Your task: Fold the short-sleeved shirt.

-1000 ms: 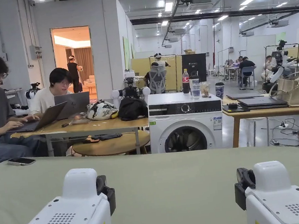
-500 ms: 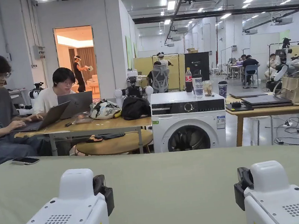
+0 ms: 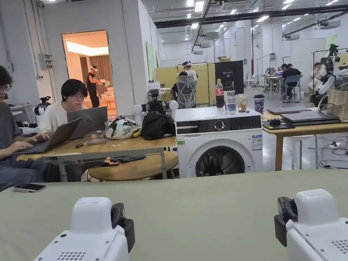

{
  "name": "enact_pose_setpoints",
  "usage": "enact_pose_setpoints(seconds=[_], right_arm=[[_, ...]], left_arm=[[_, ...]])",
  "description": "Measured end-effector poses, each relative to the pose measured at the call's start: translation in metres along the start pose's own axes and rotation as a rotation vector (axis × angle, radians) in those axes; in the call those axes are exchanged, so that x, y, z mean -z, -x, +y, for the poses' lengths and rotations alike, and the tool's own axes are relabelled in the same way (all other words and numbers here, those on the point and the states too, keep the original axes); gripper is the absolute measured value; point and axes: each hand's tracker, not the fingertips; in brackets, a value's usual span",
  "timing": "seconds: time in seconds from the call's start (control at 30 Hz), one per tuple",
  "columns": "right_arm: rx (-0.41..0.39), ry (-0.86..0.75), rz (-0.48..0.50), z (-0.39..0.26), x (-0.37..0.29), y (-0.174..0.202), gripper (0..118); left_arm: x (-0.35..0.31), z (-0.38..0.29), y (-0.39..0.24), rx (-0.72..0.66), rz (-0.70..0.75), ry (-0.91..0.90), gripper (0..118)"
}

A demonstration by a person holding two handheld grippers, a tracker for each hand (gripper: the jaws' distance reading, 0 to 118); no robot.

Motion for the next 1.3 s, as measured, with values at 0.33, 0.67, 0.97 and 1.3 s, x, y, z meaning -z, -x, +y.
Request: enact_pose_setpoints(seconds=[0.33, 0.67, 0.97, 1.3], right_arm=[[0.014, 0.003, 0.008, 0.0, 0.001, 0.001, 0], [0.042, 0.006, 0.126, 0.001, 0.021, 0.045, 0], [0.086, 0.024, 0.308, -0.004, 0.038, 0.126, 0], [0.034, 0.075, 0.407, -0.028, 0.054, 0.154, 0]], left_arm=[[-0.001, 0.0, 0.003, -0.007, 0.0, -0.013, 0], [-0.025, 0.0, 0.044, 0.004, 0.101, 0.005, 0], [-0.058, -0.004, 0.109, 0.031, 0.26, 0.067, 0], [-0.034, -0.031, 0.164, -0.011, 0.235, 0.242, 46]])
